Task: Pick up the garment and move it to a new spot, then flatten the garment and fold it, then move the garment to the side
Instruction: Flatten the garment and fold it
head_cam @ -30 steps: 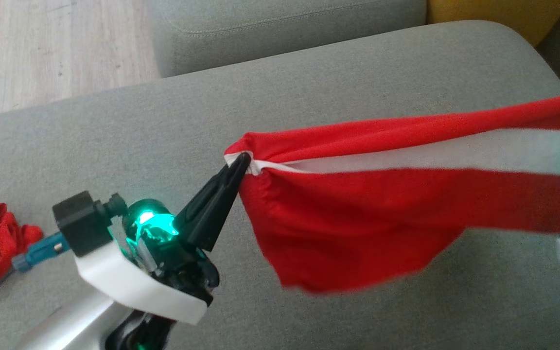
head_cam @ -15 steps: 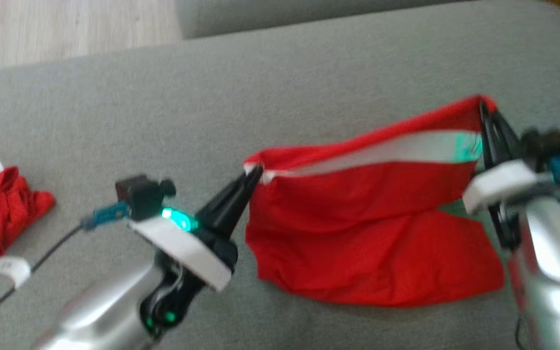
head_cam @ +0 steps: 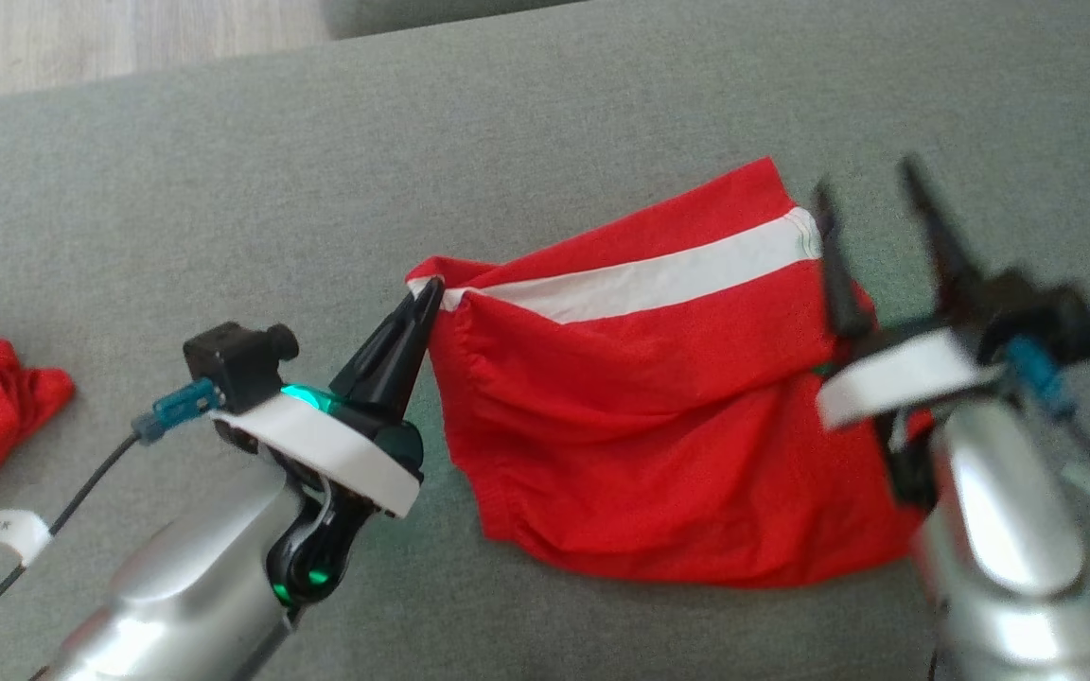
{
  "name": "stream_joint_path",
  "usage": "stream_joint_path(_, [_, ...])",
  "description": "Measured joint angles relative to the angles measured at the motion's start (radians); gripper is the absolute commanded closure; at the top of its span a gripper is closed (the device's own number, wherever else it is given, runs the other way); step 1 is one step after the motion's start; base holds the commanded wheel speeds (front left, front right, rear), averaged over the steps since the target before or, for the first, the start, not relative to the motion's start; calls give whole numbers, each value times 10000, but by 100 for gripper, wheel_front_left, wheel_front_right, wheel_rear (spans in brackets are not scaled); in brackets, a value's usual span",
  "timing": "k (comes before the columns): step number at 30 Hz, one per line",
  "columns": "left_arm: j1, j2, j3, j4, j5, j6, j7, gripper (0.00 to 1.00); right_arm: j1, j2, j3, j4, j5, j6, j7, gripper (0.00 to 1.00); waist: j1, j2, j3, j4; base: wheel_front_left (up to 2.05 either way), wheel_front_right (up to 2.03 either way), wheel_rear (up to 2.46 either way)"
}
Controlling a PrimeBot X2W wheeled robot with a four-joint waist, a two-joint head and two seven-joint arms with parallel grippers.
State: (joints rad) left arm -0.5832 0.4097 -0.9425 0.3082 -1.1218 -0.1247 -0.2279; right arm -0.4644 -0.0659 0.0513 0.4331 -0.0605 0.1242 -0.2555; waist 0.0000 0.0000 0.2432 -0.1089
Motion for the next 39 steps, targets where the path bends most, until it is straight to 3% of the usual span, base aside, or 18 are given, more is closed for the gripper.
stream_joint_path(3, [105,-13,-12,151,128,-2,-71,100,1098,159,474,-644,364,0,0,0,0,0,-130,7,0,0,0])
stream_joint_path(8, [209,-8,33,282,318,-2,-182,100,1950,155,238,-1191,431,0,0,0,0,0,-235,169,0,0,0])
stream_joint_path(12, [217,13,44,349,320,-2,-205,100,2173,138,405,-476,924,0,0,0,0,0,-272,319,0,0,0])
stream_joint_path(15, [216,52,17,552,360,-2,-213,100,2170,69,1126,236,2336,0,102,0,0,0,-270,445,0,0,0])
stream_joint_path(22, [153,50,-253,823,407,-2,-213,100,1657,-1645,2535,573,5576,0,1262,0,0,0,-179,712,0,0,0])
stream_joint_path(29, [138,-86,-364,970,420,-2,-213,100,550,-2872,3963,617,7751,0,2458,0,1,0,-29,959,0,0,0])
stream_joint_path(34, [7,-138,-422,991,493,-4,-213,100,-299,-3434,4811,974,8727,0,3187,0,1,0,139,1126,0,0,0])
stream_joint_path(39, [-219,-288,-556,993,493,-4,-213,100,-1256,-3672,5703,1985,8702,0,3070,0,1,0,278,1300,0,0,0])
